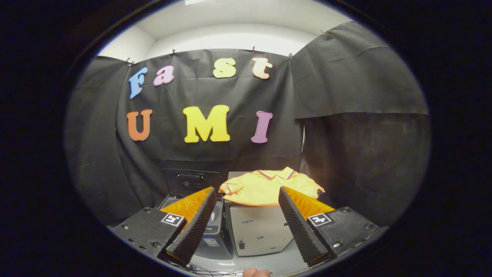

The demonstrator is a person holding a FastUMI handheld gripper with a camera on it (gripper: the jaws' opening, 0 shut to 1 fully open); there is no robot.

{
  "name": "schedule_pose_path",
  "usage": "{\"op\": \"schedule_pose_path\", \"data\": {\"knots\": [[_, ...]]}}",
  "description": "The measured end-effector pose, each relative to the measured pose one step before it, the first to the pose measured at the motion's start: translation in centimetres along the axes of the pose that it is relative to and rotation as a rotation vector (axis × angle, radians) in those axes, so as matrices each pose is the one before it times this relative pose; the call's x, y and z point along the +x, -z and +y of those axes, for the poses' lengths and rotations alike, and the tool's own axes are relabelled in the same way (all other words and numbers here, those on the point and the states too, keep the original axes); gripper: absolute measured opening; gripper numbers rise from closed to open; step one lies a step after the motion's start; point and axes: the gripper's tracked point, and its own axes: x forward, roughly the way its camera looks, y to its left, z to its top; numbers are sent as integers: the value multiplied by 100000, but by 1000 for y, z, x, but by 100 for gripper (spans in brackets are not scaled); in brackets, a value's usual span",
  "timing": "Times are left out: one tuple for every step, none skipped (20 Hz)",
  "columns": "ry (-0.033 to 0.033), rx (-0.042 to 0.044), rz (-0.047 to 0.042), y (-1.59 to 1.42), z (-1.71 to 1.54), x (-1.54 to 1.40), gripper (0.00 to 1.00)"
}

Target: Put the clothes into the washing machine and then close the washing machine lid.

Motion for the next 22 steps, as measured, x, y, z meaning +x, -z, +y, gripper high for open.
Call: {"op": "schedule_pose_path", "data": {"knots": [[483,43,340,-301,-503,791,100],[680,-264,433,-186,-631,868,100],[-12,-368,652,-208,-524,886,100],[-153,-327,241,-202,-341,977,100],[414,-751,714,-326,-546,1108,100],[378,-726,636,70,-675,1180,100],[344,-473,647,-150,-520,1151,100],[-13,-423,785,-91,-361,1262,100],[141,-31,821,32,-232,1232,100],[-657,-194,1063,166,-55,1362,100],[-471,-259,2017,459,-29,1290,100],[-711,204,1629,387,-98,1401,100],[-1074,147,1960,330,-16,1233,100],[-814,-121,1805,484,-69,1320,100],[-285,-75,1882,438,-320,1238,100],[690,502,1264,322,-566,1224,100],[705,526,856,8,-583,1147,100],[549,-64,1345,166,-462,1261,100],[400,-470,1415,123,-416,1068,100],[497,-702,1267,223,-528,1193,100],[564,-676,1160,-92,-495,1043,100],[39,-648,1422,22,-356,1035,100]]}}
